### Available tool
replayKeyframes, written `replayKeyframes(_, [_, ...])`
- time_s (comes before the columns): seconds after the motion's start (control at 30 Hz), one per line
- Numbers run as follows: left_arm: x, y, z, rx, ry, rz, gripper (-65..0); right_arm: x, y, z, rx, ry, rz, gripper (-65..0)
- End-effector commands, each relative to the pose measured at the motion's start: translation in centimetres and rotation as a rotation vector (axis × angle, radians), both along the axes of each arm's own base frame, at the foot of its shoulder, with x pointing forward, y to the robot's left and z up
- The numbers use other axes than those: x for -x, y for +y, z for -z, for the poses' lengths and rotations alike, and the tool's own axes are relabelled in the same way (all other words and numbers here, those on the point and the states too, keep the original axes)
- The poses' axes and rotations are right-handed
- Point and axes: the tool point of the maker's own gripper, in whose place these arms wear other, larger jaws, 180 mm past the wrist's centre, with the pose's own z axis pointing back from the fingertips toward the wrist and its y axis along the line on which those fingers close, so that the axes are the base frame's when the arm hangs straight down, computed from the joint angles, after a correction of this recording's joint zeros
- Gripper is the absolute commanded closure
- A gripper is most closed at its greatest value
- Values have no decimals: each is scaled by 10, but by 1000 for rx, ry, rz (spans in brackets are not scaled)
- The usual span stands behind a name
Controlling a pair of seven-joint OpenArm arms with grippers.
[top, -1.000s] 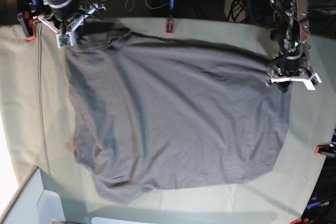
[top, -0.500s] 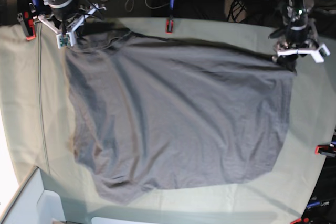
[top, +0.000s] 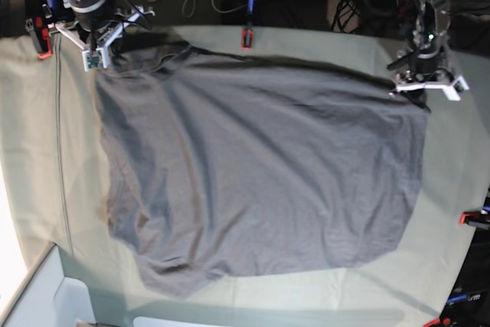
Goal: Layout the t-shirt on the table in an organized manner, then fold the t-shirt properly
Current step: 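Regrasp the shirt edge with the left gripper near its corner, then pull the shirt edge away from the other gripper with both grippers to stretch it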
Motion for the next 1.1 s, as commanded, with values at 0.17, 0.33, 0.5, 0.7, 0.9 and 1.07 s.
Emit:
replayKeyframes(0.17, [-21,-2,-11,-23,-46,29,-325,-4,-3,-7,12,-26,-4,0])
replayKeyframes(0.33, [-26,0,0,-10,-24,14,-325,-3,-3,-7,13,-25,-2,0])
replayKeyframes(0.5, [-31,-1,0,-6,-28,12,-306,-3,-4,-7,15,-24,0,0])
replayKeyframes(0.7, [-39,-2,-3,-1,-43,11,-94,-3,-4,-7,15,-24,0,0])
replayKeyframes(0.9, [-42,-2,1,5,-35,5,0,-4,-4,-7,15,-25,0,0])
replayKeyframes(1.07, [-45,-4,-20,-15,-89,24,0,-4,-5,-8,15,-27,1,0])
